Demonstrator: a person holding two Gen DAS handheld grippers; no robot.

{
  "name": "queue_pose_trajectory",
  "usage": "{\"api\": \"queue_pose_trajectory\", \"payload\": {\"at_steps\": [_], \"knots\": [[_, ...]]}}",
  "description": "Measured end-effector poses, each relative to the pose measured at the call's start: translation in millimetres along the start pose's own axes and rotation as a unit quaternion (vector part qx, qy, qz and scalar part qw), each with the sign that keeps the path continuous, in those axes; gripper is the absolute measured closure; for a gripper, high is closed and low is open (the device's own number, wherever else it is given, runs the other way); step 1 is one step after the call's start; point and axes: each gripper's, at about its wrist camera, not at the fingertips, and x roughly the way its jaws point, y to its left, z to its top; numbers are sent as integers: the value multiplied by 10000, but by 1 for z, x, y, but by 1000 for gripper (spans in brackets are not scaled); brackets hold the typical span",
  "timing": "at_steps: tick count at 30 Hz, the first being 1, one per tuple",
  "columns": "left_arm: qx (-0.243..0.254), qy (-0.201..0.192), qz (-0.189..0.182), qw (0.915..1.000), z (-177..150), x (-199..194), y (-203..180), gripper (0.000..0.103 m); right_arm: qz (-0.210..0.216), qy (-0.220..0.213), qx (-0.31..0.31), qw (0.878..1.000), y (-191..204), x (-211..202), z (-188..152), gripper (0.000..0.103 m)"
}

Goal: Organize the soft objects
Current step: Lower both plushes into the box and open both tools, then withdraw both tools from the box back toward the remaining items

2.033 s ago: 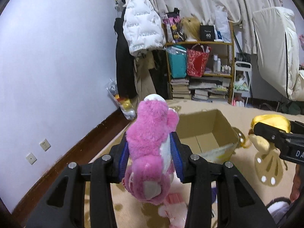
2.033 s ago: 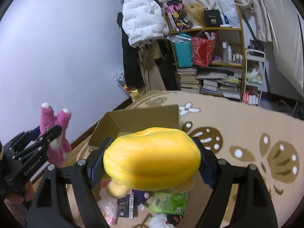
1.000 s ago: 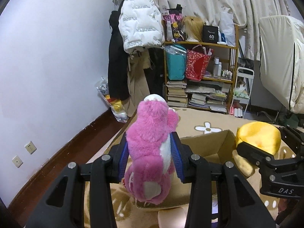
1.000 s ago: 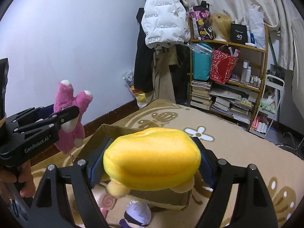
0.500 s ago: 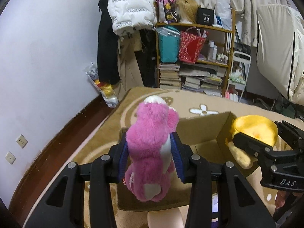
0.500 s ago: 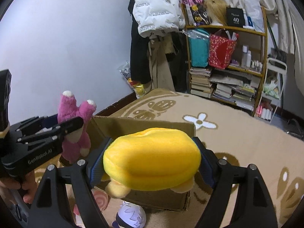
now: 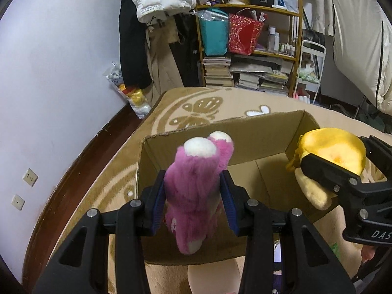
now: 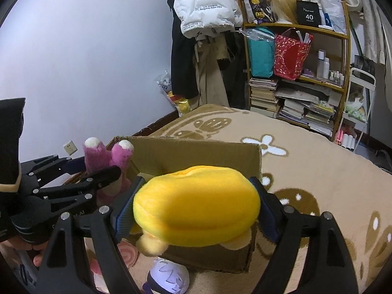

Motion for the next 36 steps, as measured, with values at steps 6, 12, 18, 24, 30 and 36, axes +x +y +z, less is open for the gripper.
{"api": "queue_pose_trajectory", "payload": {"at_steps": [6,12,18,24,30,36], "knots": [[-121,66,3,9999,0,1,5,57,-24,56,-11,10000,0,2,0,13],[-222,-29,116,9997,-1,-7,11,46,-2,68,24,10000,2,-2,-2,7],[-319,-164,155,9992,-1,-22,19,26,-78,-110,56,9999,5,-17,3,0],[-515,-460,240,9973,-5,-48,30,6,-211,-187,168,9995,5,-35,4,0],[-680,-632,374,9950,-10,-78,43,0,-275,-229,171,9992,13,-56,2,0],[-784,-553,103,9953,-21,-97,53,0,-328,-172,254,9990,22,-78,-6,0]]}}
